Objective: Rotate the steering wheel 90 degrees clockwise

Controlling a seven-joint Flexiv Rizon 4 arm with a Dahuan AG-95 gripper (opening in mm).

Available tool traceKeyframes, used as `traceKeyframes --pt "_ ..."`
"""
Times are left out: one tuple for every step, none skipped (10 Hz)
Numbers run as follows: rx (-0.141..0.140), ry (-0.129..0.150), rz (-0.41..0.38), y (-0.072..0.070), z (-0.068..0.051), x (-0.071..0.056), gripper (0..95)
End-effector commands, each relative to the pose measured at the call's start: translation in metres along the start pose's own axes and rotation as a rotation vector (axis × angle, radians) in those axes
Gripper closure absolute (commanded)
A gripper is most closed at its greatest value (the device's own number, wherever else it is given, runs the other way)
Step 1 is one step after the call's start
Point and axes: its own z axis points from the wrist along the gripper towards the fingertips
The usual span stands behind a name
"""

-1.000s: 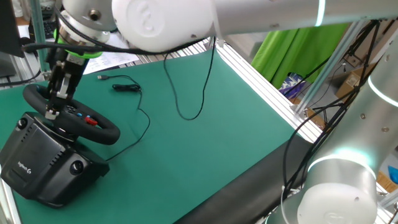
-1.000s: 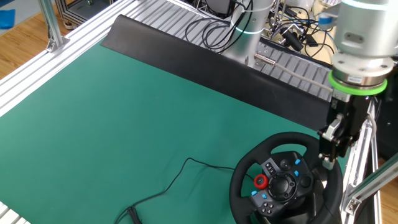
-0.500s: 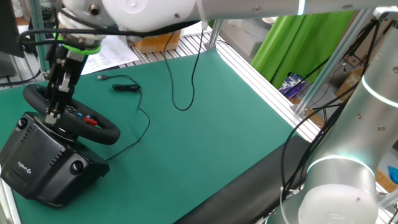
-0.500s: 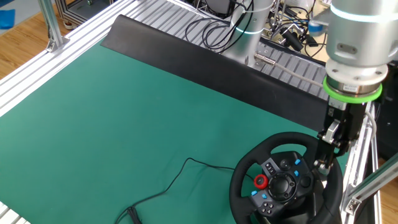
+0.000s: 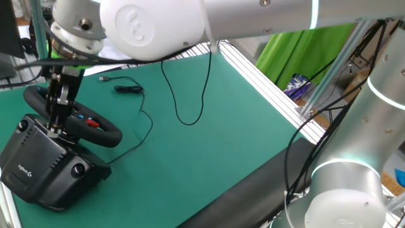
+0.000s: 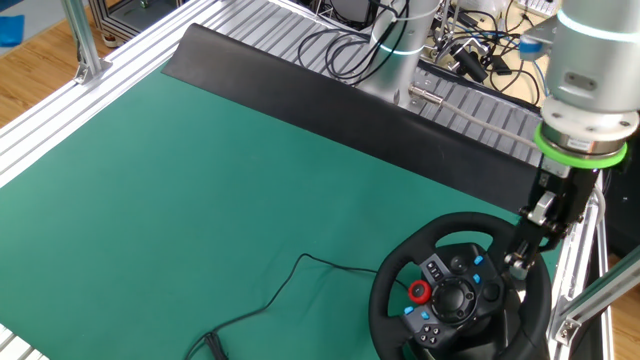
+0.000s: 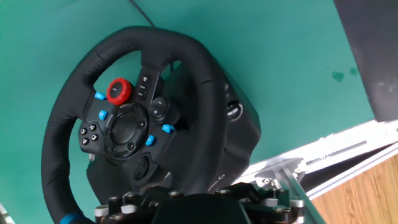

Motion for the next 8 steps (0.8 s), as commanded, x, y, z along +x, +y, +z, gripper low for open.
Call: traceKeyframes --pt "-0.018 0.021 0.023 0.002 0.002 0.0 57.0" --pt "-0.02 0.018 0.023 0.003 0.004 0.0 57.0" --pt "-0.024 0.012 0.024 0.004 0.006 0.0 76.0" --pt "-0.035 0.003 0.019 0.004 0.008 0.001 95.0" --pt "-0.036 0.002 0.017 0.004 0.008 0.001 95.0" --pt "-0.04 -0.005 0.018 0.005 0.011 0.001 95.0" --pt "-0.047 -0.01 0.035 0.005 0.012 0.002 95.0" --pt "-0.053 -0.024 0.042 0.005 0.011 0.002 95.0"
